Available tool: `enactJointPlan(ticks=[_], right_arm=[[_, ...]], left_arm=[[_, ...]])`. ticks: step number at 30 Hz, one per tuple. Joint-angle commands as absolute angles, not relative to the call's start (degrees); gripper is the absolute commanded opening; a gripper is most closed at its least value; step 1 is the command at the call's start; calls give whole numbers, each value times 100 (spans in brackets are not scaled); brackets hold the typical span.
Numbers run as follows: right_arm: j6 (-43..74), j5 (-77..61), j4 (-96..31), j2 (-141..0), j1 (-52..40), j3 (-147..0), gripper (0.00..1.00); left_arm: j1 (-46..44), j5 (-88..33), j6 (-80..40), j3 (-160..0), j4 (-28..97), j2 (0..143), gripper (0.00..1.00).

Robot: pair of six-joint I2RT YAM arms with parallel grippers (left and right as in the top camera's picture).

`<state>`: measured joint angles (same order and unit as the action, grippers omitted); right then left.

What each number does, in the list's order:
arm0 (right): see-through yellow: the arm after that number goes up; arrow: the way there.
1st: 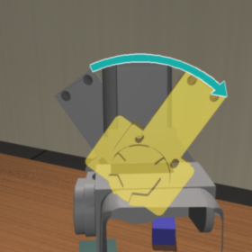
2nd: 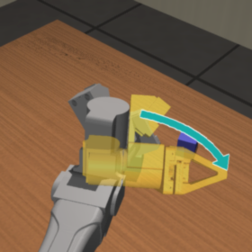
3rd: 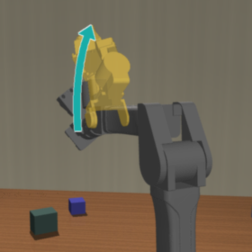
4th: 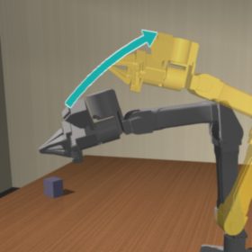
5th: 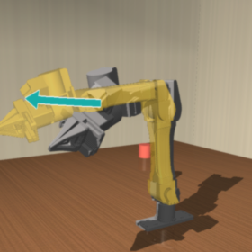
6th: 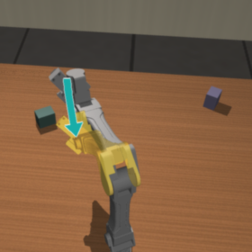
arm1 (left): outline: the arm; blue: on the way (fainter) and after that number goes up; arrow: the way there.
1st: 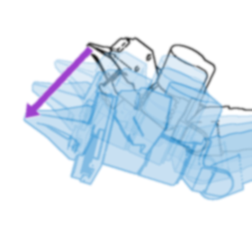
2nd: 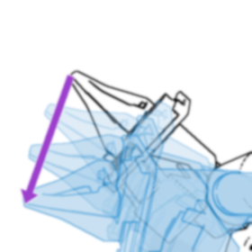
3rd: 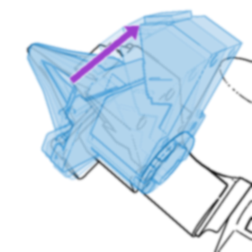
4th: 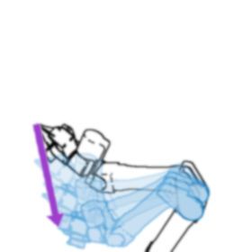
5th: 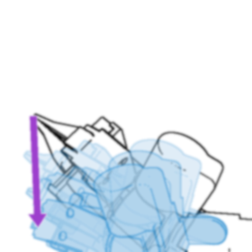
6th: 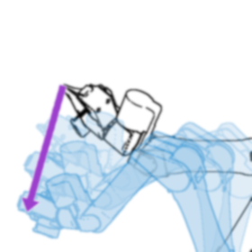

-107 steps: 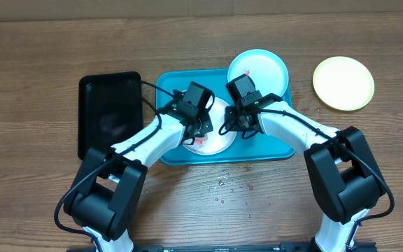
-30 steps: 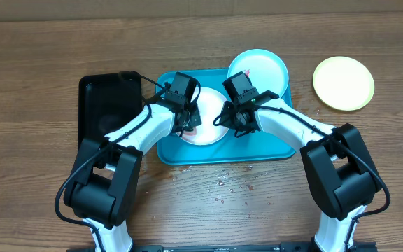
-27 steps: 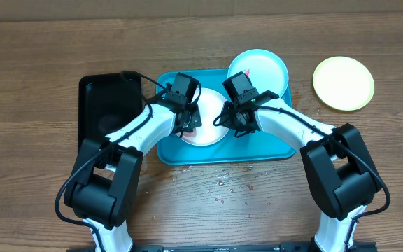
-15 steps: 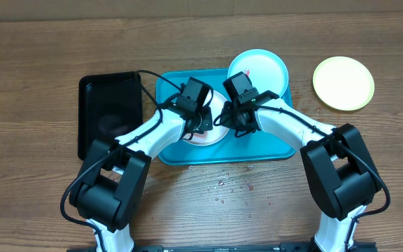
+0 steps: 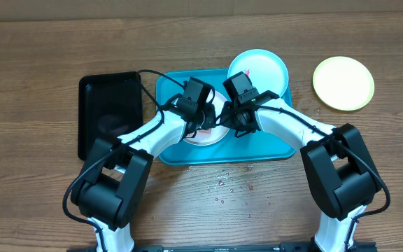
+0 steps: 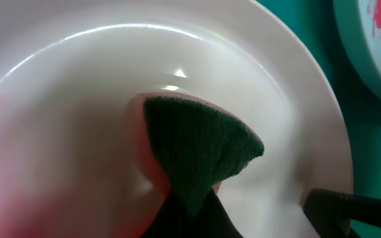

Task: Clean dirty plates on tray and stack at the side
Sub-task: 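Scrub the white plate's red smear with the sponge in the left gripper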

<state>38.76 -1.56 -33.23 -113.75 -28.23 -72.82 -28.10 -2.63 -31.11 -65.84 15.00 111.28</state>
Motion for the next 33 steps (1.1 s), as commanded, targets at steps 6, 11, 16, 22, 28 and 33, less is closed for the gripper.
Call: enactJointPlan(ticks=[6,11,16,22,28,33], right_arm=[[3879,-30,-3385,-11585,-2810,-7284,4],[3879,-30,-3389,-11585,-2810,-7284,4],[3879,-30,-3389,-11585,-2810,-7284,4],[3879,-30,-3391,-11585,-2810,-7284,4],[3881,-102,-3387,-11585,-2805,-7286,4],[3828,-115,-3433,-11585,-2799,-7328,4]], left_arm=[[-2327,150,-3020,-6504,1494,11277,4],[-2080,189,-2991,-6504,1855,11277,4],[-2097,189,-2849,-6506,2497,11277,4],[-2191,161,-2696,-6506,3295,11268,4],[-2473,-480,-2698,-6525,3299,11268,4],[-2805,-733,-2403,-6667,3107,11271,4]])
